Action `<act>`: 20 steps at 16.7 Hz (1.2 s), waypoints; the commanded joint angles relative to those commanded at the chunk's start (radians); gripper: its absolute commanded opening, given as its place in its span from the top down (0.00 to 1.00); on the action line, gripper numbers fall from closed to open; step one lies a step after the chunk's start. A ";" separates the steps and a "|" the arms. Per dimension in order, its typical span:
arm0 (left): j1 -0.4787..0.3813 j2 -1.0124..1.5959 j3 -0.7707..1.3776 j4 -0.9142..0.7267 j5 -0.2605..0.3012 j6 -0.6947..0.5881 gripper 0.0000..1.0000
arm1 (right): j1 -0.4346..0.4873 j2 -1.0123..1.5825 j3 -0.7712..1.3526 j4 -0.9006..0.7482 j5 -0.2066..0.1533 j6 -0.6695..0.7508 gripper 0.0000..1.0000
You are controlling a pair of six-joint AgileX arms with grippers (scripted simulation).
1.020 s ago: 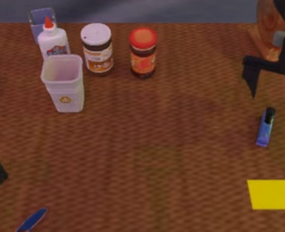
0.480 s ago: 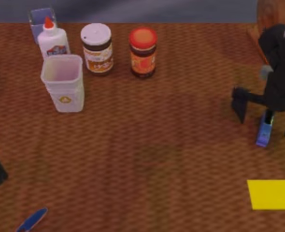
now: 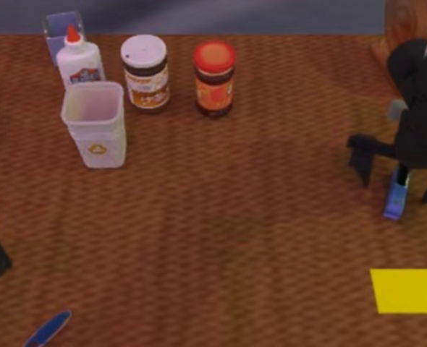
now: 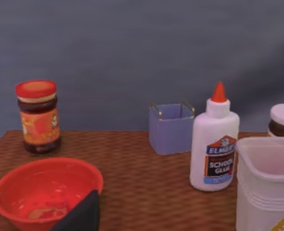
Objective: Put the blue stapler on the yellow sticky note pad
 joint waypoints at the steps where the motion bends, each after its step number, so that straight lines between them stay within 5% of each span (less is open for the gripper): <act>1: 0.000 0.000 0.000 0.000 0.000 0.000 0.00 | 0.000 0.000 0.000 0.000 0.000 0.000 0.38; 9: 0.000 0.000 0.000 0.000 0.000 0.000 0.00 | 0.000 0.000 0.000 0.000 0.000 0.000 0.98; 20: 0.000 0.000 0.000 0.000 0.000 0.000 0.00 | -0.002 -0.006 0.015 -0.018 0.003 -0.001 1.00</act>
